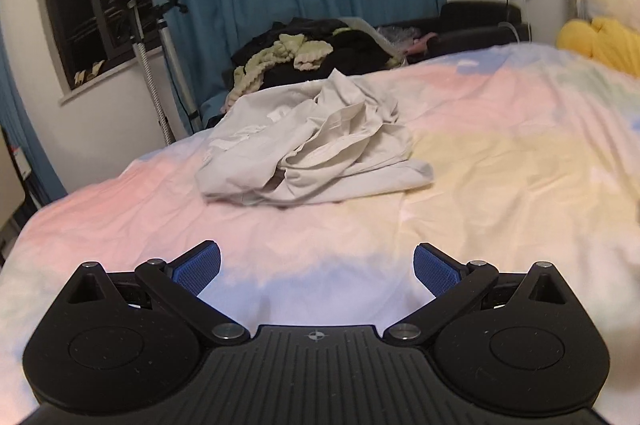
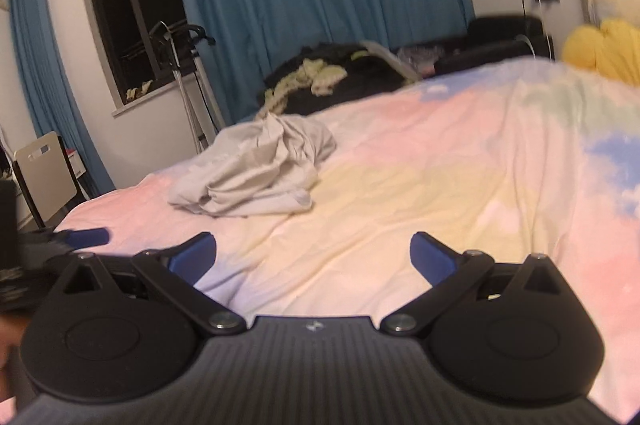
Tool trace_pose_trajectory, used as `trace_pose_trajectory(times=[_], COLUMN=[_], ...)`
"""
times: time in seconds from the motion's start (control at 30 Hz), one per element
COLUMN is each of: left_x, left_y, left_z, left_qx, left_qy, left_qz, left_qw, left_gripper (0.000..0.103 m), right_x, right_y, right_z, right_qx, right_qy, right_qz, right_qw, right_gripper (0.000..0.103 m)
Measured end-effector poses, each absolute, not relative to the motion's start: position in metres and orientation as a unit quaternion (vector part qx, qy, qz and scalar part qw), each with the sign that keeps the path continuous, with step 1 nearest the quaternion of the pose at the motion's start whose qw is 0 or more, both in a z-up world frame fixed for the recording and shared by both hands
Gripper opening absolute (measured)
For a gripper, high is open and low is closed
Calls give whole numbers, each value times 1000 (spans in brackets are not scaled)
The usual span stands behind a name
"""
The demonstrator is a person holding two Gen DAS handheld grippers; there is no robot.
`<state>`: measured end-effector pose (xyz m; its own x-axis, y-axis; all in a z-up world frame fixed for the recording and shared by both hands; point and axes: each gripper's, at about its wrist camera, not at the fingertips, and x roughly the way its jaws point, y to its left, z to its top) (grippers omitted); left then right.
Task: Fold clothes
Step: 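Grasp the T-shirt fabric with the left gripper and lift it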
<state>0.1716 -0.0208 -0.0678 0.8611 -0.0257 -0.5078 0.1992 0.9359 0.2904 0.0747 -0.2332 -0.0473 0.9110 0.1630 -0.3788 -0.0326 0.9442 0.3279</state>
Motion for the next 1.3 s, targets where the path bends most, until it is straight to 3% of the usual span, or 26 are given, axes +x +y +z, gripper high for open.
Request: trace_pose_trajectory(times=[0.4, 0.57, 0.6, 0.67, 0.73, 0.83, 1.3], left_x=[316, 362, 363, 362, 356, 331, 117], left_y=[-51, -62, -61, -56, -53, -49, 8], left_z=[-103, -131, -130, -126, -117, -94, 23], left_qx=[274, 341, 335, 306, 272, 232, 70], left_qy=[197, 237, 239, 245, 257, 258, 249], left_qz=[-84, -75, -77, -85, -88, -84, -166], left_qw=[937, 907, 908, 916, 923, 934, 952], left_gripper=[103, 103, 100, 78, 41, 14, 9], right_x=[141, 160, 164, 168, 171, 167, 119], right_y=[-245, -248, -249, -251, -256, -257, -253], right_z=[-96, -113, -117, -119, -119, -111, -59], right_qx=[187, 187, 186, 187, 187, 183, 162], right_qy=[233, 241, 242, 241, 239, 225, 156], right_qz=[52, 48, 47, 44, 42, 44, 92], right_qw=[953, 951, 951, 951, 952, 956, 970], right_gripper=[103, 103, 103, 103, 103, 103, 103])
